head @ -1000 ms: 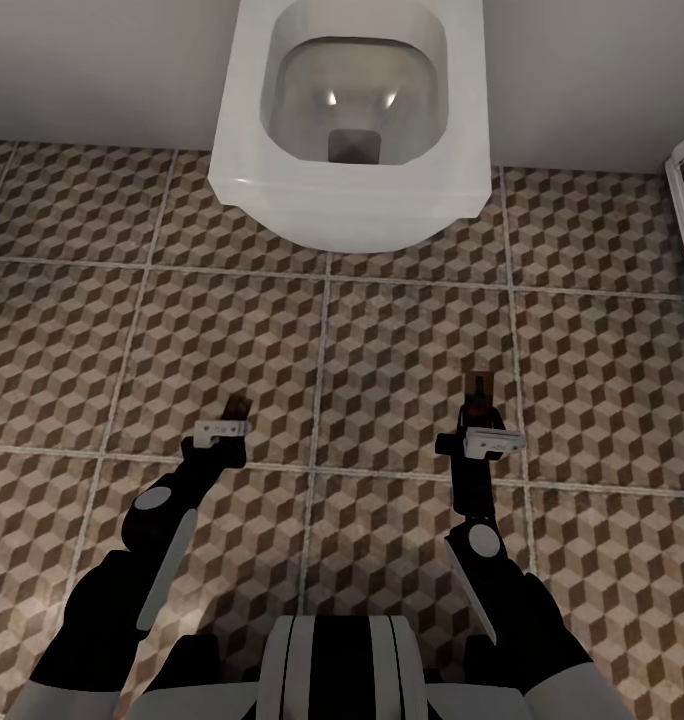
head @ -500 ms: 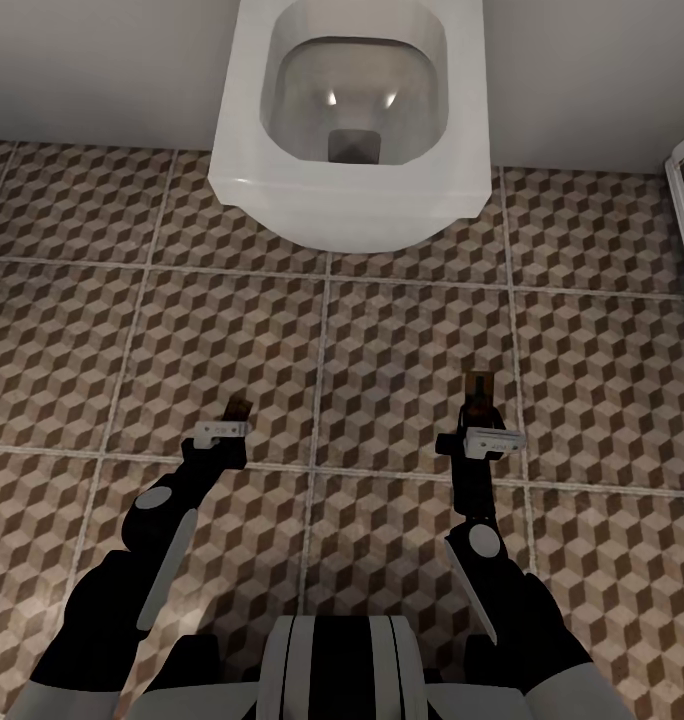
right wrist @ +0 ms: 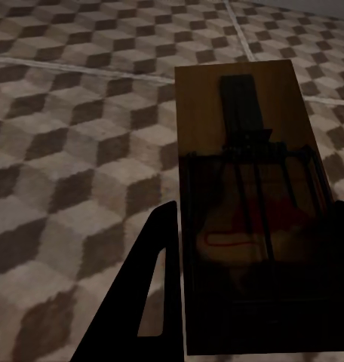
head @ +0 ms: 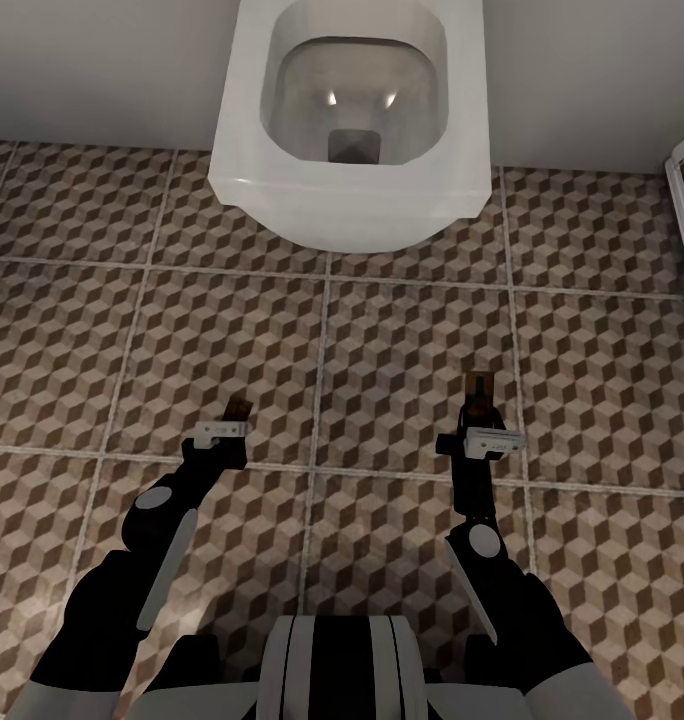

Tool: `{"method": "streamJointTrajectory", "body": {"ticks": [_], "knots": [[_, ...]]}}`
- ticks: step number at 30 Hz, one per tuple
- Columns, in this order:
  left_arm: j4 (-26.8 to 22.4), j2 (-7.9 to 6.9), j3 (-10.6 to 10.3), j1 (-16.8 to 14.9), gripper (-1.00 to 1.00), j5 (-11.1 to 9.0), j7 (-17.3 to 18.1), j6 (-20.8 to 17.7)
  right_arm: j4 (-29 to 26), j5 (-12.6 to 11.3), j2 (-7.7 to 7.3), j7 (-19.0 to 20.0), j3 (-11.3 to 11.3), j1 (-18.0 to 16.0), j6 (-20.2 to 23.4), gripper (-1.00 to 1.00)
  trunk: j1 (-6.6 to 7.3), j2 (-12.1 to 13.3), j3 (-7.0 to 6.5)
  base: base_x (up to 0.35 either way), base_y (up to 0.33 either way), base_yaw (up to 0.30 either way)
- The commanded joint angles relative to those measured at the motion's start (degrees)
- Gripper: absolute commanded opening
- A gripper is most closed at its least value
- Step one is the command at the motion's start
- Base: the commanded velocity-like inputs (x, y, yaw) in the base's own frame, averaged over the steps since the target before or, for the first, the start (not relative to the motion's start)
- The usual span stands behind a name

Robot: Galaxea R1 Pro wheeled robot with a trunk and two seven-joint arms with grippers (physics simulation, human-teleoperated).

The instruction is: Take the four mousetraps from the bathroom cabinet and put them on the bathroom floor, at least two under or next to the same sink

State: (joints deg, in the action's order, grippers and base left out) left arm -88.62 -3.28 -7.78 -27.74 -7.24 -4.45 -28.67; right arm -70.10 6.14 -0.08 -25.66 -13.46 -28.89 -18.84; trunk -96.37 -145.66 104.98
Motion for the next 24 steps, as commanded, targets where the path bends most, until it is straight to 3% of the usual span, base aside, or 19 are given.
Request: {"method": "streamJointTrajectory", "body": {"ticks": [1, 24], "knots": [[-0.1, -0.06, -0.1, 0.0, -1.00, -0.6, -0.5, -0.2, 0.0, 0.5, -0.01, -0.5, -0.1, 0.0, 0.1, -1.00, 0.01, 0.0, 0.02, 0.000, 0.000, 0.000], [-0.1, -0.06, -0.2, 0.0, -1.00, -0.6, -0.5, -0.2, 0.1, 0.5, -0.01, -0.5, -0.1, 0.0, 0.1, -1.00, -0.59, -0.3, 0.02, 0.000, 0.000, 0.000]]}}
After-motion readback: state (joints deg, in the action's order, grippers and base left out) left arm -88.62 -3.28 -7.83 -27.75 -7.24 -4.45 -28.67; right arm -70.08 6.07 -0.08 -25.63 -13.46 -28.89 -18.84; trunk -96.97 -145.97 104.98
